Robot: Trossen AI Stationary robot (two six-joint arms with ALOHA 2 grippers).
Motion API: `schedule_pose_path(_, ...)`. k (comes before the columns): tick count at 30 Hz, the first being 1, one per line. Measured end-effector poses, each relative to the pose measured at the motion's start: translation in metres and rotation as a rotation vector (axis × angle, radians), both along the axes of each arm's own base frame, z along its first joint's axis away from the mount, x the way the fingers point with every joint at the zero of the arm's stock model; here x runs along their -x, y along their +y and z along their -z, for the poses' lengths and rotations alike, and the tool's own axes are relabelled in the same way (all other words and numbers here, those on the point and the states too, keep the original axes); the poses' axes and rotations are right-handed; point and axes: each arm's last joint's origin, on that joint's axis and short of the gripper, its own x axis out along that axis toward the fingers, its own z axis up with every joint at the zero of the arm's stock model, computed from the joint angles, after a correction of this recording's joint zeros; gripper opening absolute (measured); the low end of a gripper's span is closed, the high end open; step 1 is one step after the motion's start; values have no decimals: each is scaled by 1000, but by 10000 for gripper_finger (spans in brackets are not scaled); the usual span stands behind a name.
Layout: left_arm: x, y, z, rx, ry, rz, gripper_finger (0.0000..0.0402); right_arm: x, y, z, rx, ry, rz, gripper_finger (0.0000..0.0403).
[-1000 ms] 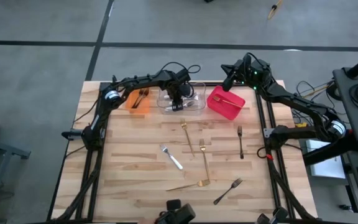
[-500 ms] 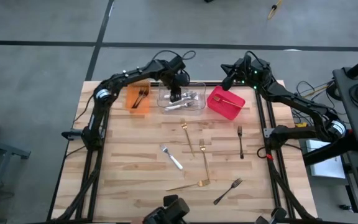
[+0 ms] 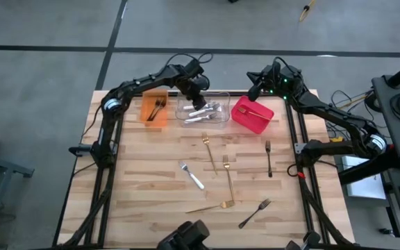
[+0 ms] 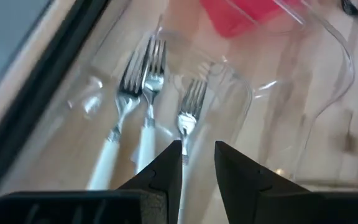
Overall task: Sort silverware by color (type)
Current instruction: Put the white fork into the transparent bin
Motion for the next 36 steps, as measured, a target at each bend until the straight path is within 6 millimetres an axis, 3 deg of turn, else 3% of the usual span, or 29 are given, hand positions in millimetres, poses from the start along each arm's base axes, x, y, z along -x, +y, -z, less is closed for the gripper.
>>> schedule_pose_path(8, -7, -9, 8, 180, 55, -337, 76, 0, 0, 0, 13, 11, -3, 9)
schedule_pose_path(13, -10, -5, 13, 161, 58, -445, 76, 0, 0, 2, 4, 28, -3, 9)
schedule_pose_path(36, -35, -33, 29, 36, 89, -463, 76, 1, 0, 6, -15, 70, -5, 9)
